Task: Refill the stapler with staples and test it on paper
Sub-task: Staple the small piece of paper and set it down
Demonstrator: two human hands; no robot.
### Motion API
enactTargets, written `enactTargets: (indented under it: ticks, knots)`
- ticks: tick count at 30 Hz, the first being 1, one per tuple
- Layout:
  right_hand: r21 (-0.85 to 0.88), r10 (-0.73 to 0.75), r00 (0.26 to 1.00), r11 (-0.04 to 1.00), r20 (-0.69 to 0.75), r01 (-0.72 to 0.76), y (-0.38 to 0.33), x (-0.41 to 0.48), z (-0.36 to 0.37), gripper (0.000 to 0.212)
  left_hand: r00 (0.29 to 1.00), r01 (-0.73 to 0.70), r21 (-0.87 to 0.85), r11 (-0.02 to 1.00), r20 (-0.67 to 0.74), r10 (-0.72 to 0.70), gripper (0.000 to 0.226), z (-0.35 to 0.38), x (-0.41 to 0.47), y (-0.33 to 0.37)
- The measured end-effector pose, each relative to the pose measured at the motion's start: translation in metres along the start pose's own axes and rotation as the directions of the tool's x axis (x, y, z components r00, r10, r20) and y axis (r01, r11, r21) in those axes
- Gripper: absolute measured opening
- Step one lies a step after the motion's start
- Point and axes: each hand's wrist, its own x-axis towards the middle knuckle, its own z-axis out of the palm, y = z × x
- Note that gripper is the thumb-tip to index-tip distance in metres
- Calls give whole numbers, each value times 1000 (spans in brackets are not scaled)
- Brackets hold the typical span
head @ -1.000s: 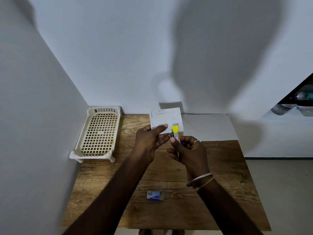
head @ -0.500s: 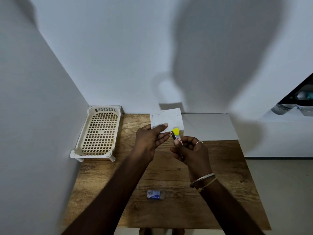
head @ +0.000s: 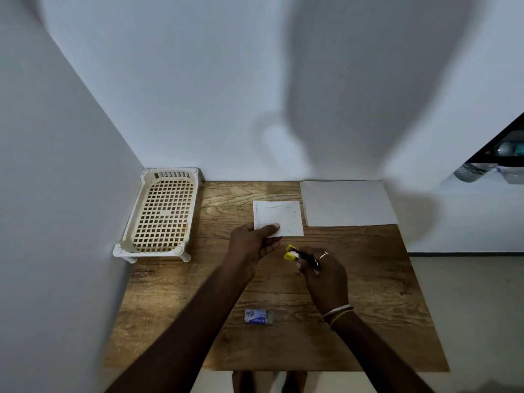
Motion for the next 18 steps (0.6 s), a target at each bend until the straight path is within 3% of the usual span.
enactTargets:
  ticks: [3, 6, 18]
  knots:
    - [-250, -122, 988, 958, 93, 141, 15, -1, 3, 32, 1000, 8, 2, 1000, 11, -8, 20, 0, 0, -4]
    - [-374, -147, 973, 905, 177, 205, 28, -4, 7, 38, 1000, 7, 4, 1000, 17, -7, 22, 1, 0, -3]
    - [-343, -69, 937, 919, 343, 193, 48, -8, 12, 32, 1000, -16, -22, 1000, 26, 17, 20, 2, -1, 6]
